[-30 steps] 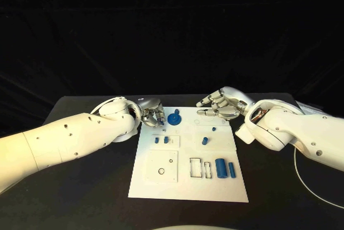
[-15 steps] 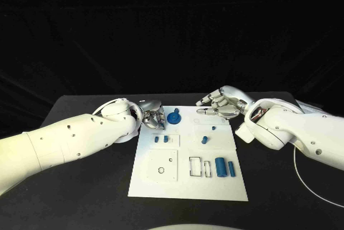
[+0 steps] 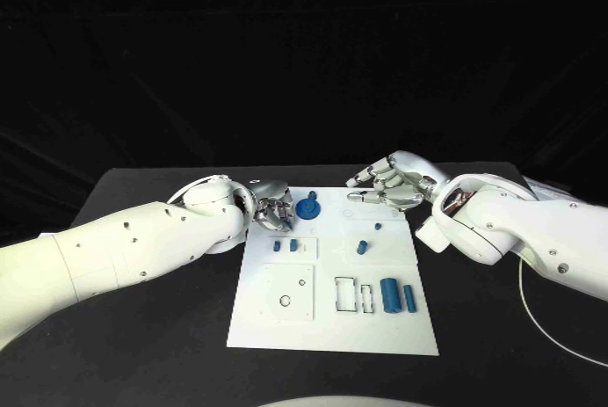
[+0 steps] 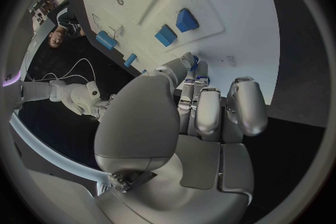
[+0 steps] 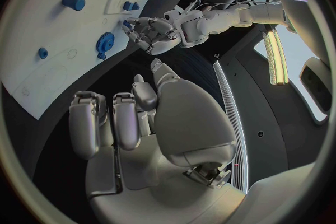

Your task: Assemble the parts on the task board

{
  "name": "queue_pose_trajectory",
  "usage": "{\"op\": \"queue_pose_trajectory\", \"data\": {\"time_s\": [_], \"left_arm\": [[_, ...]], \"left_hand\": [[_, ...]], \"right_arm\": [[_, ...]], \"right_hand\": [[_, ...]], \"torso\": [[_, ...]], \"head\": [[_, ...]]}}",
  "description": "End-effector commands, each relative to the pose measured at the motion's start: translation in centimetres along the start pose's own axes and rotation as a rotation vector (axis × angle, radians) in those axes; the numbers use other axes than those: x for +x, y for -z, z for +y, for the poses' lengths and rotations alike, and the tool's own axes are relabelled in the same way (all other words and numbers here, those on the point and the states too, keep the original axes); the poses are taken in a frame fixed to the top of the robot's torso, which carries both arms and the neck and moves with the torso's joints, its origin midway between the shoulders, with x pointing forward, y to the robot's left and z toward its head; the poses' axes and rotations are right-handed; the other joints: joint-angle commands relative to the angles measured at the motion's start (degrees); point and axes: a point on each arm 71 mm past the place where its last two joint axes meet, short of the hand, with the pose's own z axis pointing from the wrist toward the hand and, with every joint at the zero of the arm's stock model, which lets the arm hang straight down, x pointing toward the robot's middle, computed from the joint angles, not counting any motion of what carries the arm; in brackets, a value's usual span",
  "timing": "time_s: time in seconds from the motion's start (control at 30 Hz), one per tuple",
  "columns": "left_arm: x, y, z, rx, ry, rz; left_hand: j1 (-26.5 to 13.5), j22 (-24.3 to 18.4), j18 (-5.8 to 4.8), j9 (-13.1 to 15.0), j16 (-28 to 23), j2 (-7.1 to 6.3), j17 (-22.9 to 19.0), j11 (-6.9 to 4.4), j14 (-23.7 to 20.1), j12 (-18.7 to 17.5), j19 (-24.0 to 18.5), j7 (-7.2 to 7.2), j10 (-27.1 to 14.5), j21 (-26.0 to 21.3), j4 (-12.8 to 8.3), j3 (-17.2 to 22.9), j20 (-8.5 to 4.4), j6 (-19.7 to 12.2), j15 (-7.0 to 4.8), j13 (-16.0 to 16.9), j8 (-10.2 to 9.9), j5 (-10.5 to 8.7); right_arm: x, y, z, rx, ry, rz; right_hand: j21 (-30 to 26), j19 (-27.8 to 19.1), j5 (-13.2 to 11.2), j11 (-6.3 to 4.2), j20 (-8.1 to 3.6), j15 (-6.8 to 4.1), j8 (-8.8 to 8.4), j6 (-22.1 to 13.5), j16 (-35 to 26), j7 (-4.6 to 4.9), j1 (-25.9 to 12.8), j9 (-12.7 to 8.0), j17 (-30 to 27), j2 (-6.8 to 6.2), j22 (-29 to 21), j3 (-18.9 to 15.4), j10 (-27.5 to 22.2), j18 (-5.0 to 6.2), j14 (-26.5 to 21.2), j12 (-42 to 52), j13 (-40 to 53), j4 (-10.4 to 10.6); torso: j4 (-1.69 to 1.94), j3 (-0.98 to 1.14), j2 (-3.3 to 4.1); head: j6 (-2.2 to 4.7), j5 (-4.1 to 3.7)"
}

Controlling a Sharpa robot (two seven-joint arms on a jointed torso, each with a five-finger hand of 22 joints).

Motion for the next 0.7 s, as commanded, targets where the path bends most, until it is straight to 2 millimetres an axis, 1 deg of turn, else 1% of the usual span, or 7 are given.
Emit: {"op": "queue_pose_trajectory", "data": {"time_s": [0.03, 0.3, 0.7], "left_arm": [[0.34, -0.08, -0.15, -0.001, -0.011, 0.029], [0.49, -0.22, -0.29, -0.003, -0.013, 0.040], [0.79, -0.32, -0.39, -0.004, -0.016, 0.057]], "left_hand": [[-0.41, 4.66, -0.78, 0.03, -0.23, -0.13, -0.11, -0.13, 1.36, -0.40, 2.04, 0.26, 0.47, 0.44, -0.07, 0.35, -0.17, 0.06, -0.02, 0.11, -0.13, 0.05], [-0.48, 4.69, -0.78, 0.02, -0.19, -0.14, -0.09, -0.16, 1.36, -0.43, 2.04, 0.23, 0.57, 0.46, -0.11, 0.41, -0.17, 0.12, -0.04, 0.15, -0.14, 0.05], [-0.63, 4.76, -0.78, 0.03, -0.20, -0.16, -0.24, -0.24, 1.33, -0.48, 2.03, 0.14, 0.82, 0.52, -0.23, 0.53, -0.18, 0.32, -0.09, 0.25, -0.14, 0.03]], "right_arm": [[0.10, -0.02, 0.07, -0.007, 0.005, 0.006], [0.13, -0.04, 0.09, -0.008, 0.005, 0.007], [0.11, -0.02, 0.07, -0.007, 0.005, 0.007]], "right_hand": [[-0.35, -0.45, 0.23, 0.08, -0.05, 0.35, 0.34, -0.02, -0.29, 0.07, 0.10, 0.06, 2.53, 0.61, 2.00, -0.39, -0.30, 0.56, 3.20, -0.12, -0.05, -0.09], [-0.35, -0.45, 0.23, 0.08, -0.05, 0.35, 0.34, -0.02, -0.29, 0.07, 0.10, 0.06, 2.53, 0.61, 2.00, -0.39, -0.30, 0.56, 3.20, -0.12, -0.05, -0.09], [-0.35, -0.45, 0.23, 0.08, -0.05, 0.35, 0.34, -0.02, -0.29, 0.07, 0.10, 0.06, 2.53, 0.61, 2.00, -0.39, -0.30, 0.56, 3.20, -0.12, -0.05, -0.09]], "torso": [[0.03, 0.01, 0.00], [-0.02, 0.00, 0.01], [0.01, 0.01, -0.03]], "head": [[-0.03, -0.02], [-0.12, 0.11], [-0.28, 0.00]]}}
